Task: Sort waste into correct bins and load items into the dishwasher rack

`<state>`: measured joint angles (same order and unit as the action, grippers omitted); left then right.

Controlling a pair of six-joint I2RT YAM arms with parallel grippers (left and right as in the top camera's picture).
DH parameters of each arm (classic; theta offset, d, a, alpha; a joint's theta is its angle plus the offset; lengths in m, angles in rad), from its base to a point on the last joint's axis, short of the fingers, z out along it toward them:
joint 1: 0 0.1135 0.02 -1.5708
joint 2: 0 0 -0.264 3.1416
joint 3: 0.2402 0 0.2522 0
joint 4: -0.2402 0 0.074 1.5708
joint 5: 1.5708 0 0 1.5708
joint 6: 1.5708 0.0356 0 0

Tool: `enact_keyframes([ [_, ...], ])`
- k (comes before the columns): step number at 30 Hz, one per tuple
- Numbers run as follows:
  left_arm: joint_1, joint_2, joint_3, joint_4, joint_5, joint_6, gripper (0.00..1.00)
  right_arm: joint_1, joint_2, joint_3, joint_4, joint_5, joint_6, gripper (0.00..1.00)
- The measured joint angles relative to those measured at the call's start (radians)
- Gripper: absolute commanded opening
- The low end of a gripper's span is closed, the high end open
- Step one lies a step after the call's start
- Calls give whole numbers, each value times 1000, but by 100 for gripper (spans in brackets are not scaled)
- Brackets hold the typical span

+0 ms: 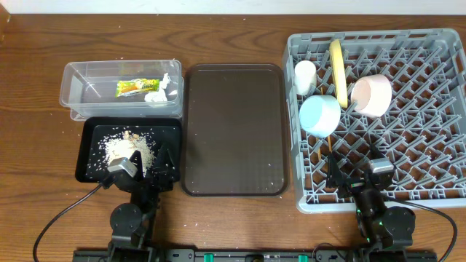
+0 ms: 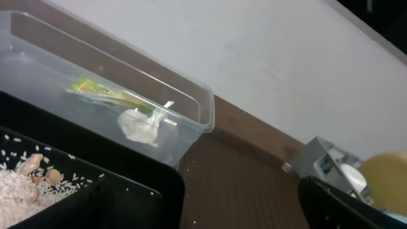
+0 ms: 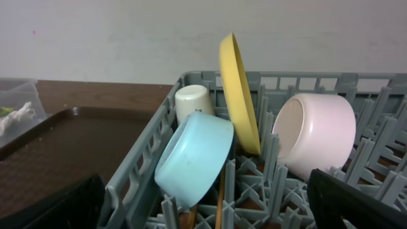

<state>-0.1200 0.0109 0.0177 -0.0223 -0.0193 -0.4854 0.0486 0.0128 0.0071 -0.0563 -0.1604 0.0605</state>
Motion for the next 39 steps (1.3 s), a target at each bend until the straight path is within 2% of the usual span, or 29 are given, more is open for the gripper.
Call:
enact_keyframes([
  [7, 0, 0, 2, -5, 17, 178, 95, 0, 0, 0, 0, 0, 0, 99],
  [12, 0, 0, 3, -6, 18, 241, 95, 0, 0, 0, 0, 0, 0, 99],
  [39, 0, 0, 3, -7, 21, 277, 95, 0, 0, 0, 0, 0, 0, 99],
])
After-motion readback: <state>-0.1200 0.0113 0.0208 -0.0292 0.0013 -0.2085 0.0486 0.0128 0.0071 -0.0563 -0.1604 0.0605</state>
